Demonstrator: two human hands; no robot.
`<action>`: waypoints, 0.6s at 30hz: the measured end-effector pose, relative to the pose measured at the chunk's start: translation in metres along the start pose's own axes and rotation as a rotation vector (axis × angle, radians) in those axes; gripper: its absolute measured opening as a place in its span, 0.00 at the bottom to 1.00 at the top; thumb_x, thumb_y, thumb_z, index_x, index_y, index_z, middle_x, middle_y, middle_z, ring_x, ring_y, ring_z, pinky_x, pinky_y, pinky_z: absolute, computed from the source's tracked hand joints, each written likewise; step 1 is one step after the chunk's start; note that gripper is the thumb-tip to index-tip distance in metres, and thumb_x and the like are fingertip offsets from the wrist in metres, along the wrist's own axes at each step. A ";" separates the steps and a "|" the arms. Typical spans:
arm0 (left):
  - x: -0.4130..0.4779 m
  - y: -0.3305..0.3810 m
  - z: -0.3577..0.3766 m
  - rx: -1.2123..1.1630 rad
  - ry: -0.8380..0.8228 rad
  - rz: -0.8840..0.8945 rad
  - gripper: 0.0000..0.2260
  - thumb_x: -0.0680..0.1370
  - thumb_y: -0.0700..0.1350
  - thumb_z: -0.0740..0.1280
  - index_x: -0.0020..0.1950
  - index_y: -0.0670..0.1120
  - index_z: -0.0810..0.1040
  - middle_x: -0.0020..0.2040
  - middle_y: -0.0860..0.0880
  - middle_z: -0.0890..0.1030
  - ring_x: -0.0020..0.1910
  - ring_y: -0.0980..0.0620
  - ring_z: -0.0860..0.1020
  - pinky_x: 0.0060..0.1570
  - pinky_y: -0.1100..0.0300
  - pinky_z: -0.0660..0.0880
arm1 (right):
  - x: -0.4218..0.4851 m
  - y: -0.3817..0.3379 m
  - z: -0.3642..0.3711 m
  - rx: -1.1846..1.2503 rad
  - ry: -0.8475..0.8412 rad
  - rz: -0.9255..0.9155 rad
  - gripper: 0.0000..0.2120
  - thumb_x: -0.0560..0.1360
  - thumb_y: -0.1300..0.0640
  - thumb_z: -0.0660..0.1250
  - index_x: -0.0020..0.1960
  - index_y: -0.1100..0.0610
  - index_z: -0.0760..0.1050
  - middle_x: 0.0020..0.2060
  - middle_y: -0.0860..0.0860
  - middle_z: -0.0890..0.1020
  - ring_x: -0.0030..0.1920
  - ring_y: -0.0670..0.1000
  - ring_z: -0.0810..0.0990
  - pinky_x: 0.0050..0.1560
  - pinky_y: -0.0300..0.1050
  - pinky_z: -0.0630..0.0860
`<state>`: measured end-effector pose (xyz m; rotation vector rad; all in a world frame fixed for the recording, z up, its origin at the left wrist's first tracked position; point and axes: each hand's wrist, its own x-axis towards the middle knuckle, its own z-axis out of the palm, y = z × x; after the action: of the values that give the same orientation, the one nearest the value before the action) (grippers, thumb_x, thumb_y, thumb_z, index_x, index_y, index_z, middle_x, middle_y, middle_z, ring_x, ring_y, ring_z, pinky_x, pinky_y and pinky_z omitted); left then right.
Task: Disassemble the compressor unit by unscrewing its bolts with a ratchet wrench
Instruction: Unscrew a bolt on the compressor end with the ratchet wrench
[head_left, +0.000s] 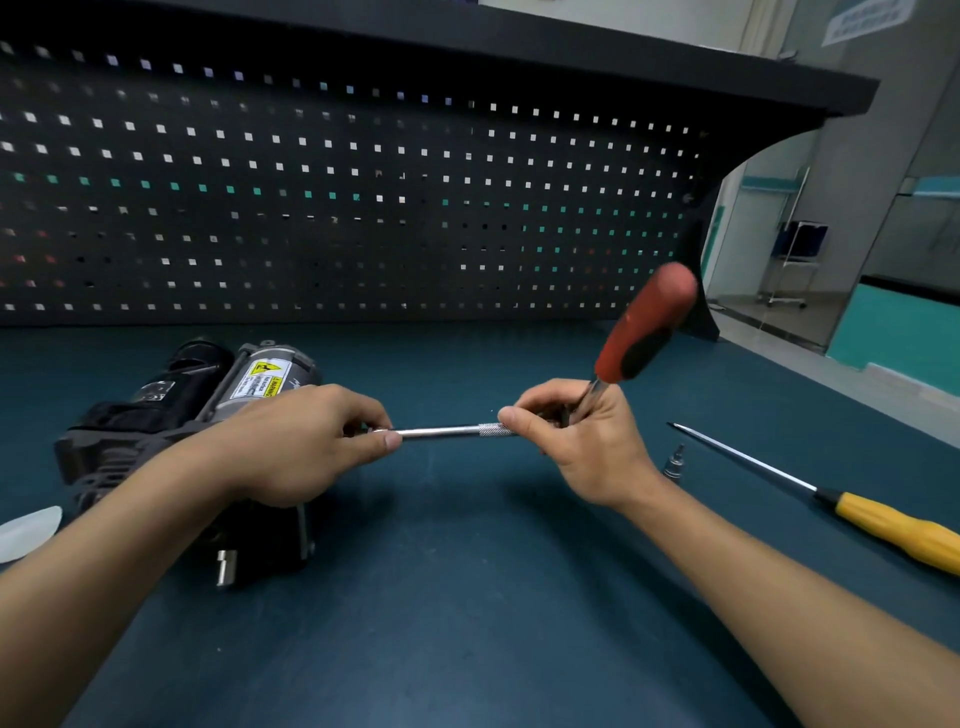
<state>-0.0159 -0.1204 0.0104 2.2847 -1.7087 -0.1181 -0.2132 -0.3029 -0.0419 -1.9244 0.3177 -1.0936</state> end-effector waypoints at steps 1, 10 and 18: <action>0.000 0.000 0.000 -0.013 -0.002 0.002 0.11 0.79 0.62 0.61 0.47 0.59 0.78 0.34 0.58 0.77 0.36 0.60 0.74 0.39 0.59 0.69 | 0.000 0.001 0.000 0.001 0.002 -0.005 0.06 0.71 0.62 0.78 0.37 0.56 0.83 0.29 0.43 0.80 0.29 0.41 0.73 0.34 0.33 0.68; 0.000 -0.001 -0.001 -0.097 -0.028 0.011 0.11 0.79 0.60 0.64 0.42 0.58 0.80 0.30 0.59 0.76 0.34 0.57 0.74 0.44 0.54 0.74 | 0.008 -0.014 -0.002 0.139 0.000 0.532 0.16 0.75 0.43 0.73 0.38 0.55 0.81 0.32 0.54 0.84 0.21 0.45 0.66 0.21 0.35 0.60; 0.002 -0.005 0.001 -0.114 -0.019 0.035 0.10 0.78 0.60 0.65 0.41 0.59 0.80 0.30 0.63 0.76 0.32 0.60 0.73 0.39 0.59 0.71 | 0.011 -0.014 -0.014 0.439 -0.246 0.969 0.17 0.78 0.43 0.66 0.48 0.58 0.77 0.44 0.60 0.86 0.17 0.41 0.59 0.14 0.32 0.56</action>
<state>-0.0108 -0.1215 0.0085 2.1779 -1.7044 -0.2241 -0.2202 -0.3087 -0.0212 -1.2278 0.7046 -0.2407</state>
